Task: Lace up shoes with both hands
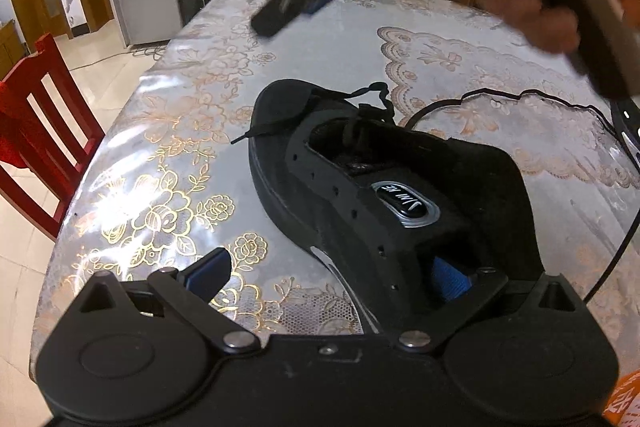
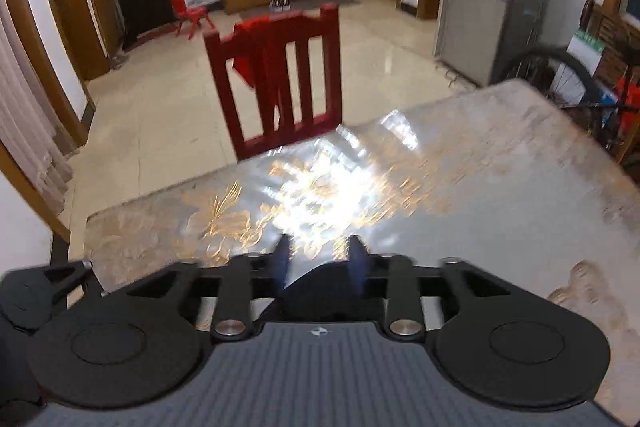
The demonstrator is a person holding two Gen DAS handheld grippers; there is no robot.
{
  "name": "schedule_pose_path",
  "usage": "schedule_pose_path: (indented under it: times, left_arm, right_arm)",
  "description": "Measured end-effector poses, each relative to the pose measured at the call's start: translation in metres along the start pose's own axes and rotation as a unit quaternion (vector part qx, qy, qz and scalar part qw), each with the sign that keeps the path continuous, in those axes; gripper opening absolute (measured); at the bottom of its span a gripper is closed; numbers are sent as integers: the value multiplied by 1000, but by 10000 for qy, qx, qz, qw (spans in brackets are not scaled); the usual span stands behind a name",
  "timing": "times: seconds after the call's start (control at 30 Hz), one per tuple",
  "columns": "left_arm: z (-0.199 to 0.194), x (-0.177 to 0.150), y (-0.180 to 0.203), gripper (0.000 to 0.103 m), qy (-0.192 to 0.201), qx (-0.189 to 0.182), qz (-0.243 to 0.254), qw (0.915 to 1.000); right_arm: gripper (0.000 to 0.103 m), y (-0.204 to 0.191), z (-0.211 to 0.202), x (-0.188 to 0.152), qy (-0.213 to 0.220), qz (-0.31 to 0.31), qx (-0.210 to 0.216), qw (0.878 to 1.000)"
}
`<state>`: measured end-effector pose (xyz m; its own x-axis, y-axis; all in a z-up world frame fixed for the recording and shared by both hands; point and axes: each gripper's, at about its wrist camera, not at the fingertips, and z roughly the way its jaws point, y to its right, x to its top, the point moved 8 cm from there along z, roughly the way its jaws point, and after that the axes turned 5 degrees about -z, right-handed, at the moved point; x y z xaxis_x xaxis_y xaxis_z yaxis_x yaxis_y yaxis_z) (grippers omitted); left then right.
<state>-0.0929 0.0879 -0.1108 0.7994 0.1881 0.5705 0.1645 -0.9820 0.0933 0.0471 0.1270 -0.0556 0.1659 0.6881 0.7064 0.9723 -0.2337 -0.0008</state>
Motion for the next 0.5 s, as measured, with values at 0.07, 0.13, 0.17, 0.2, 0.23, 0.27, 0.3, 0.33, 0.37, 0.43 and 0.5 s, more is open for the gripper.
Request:
schedule_pose_path:
  times: [0.07, 0.13, 0.17, 0.2, 0.23, 0.27, 0.3, 0.33, 0.37, 0.43, 0.5]
  left_arm:
    - [0, 0, 0, 102, 9, -2, -18, 10000]
    - [0, 0, -2, 102, 9, -1, -59, 10000]
    - [1, 1, -4, 102, 8, -5, -101, 9999]
    - [1, 1, -5, 102, 7, -10, -141, 9999]
    - [2, 1, -6, 102, 2, -22, -169, 9999]
    - [3, 2, -8, 102, -1, -32, -197, 9998]
    - [3, 1, -9, 102, 3, -27, -220, 9998]
    - [2, 1, -10, 102, 10, -17, -247, 9997]
    - [2, 0, -11, 102, 27, -15, -282, 9996]
    - [1, 0, -13, 102, 60, -25, -357, 9993]
    - [-1, 0, -14, 102, 101, -13, -391, 9992]
  right_arm:
    - [45, 7, -11, 0, -6, 71, 96, 9999]
    - [44, 8, -11, 0, -264, 126, 172, 9994]
    - [44, 4, -7, 0, -415, 36, 221, 9989]
    - [44, -5, 0, 1, -563, -239, 270, 9978]
    - [44, -17, 8, 2, -702, -639, 280, 9951]
    - [43, -30, 17, 1, -839, -1108, 274, 9899]
    - [43, -42, 26, -1, -998, -1544, 292, 9825]
    - [40, -53, 35, -5, -1182, -1941, 339, 9733]
    - [38, -62, 43, -10, -1382, -2310, 377, 9624]
    - [30, -72, 57, -22, -1809, -2868, 335, 9402]
    - [24, -76, 64, -31, -2021, -3161, 340, 9263]
